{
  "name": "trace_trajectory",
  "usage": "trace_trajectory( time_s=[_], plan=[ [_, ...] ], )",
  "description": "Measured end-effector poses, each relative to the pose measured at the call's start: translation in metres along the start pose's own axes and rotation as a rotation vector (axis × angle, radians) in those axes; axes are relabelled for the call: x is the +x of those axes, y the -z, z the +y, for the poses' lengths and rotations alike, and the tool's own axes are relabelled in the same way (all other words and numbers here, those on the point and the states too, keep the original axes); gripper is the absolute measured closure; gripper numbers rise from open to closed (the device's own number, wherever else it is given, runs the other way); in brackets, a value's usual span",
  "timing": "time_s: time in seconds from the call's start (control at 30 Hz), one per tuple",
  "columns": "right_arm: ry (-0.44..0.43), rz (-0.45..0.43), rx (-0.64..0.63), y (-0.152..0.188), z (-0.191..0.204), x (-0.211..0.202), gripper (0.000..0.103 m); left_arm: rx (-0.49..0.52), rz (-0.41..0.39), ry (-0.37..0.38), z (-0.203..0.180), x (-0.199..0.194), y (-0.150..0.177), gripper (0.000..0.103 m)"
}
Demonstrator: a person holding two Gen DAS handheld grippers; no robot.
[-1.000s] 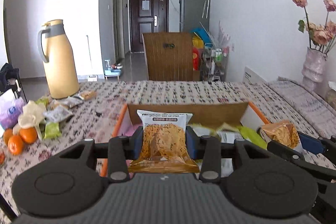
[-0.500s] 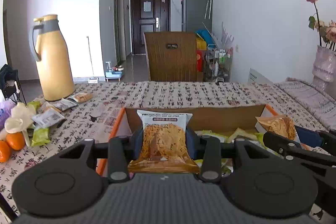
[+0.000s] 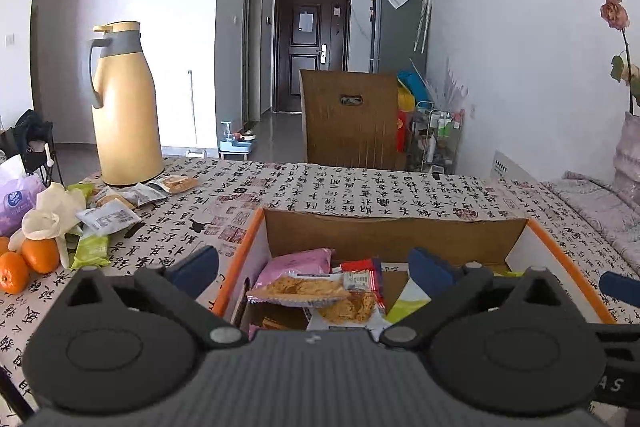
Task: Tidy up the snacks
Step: 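Open both tools to drop the cookie packets into the box, then withdraw both open tools away from the box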
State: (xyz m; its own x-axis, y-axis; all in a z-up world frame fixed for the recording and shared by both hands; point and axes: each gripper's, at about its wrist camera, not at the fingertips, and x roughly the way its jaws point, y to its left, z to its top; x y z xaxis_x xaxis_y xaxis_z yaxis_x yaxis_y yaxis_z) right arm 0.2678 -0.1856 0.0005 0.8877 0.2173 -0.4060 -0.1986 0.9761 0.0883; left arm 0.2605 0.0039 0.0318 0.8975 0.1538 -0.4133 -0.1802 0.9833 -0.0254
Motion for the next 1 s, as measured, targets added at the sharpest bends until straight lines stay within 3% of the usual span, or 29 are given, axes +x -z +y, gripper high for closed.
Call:
trace_trajectory(
  time_s=[0.23, 0.53, 1.0],
  plan=[
    [0.021, -0.015, 0.001, -0.005, -0.001, -0.01, 0.0, -0.015, -0.035, 0.001, 0.004, -0.017, -0.009, 0.0],
    [0.004, -0.021, -0.004, -0.003, -0.003, -0.054, 0.0, -0.004, -0.079, 0.022, 0.01, -0.064, -0.01, 0.0],
    [-0.037, 0.01, 0.004, 0.033, -0.001, -0.123, 0.0, 0.026, -0.025, 0.035, 0.027, -0.127, 0.037, 0.0]
  ],
)
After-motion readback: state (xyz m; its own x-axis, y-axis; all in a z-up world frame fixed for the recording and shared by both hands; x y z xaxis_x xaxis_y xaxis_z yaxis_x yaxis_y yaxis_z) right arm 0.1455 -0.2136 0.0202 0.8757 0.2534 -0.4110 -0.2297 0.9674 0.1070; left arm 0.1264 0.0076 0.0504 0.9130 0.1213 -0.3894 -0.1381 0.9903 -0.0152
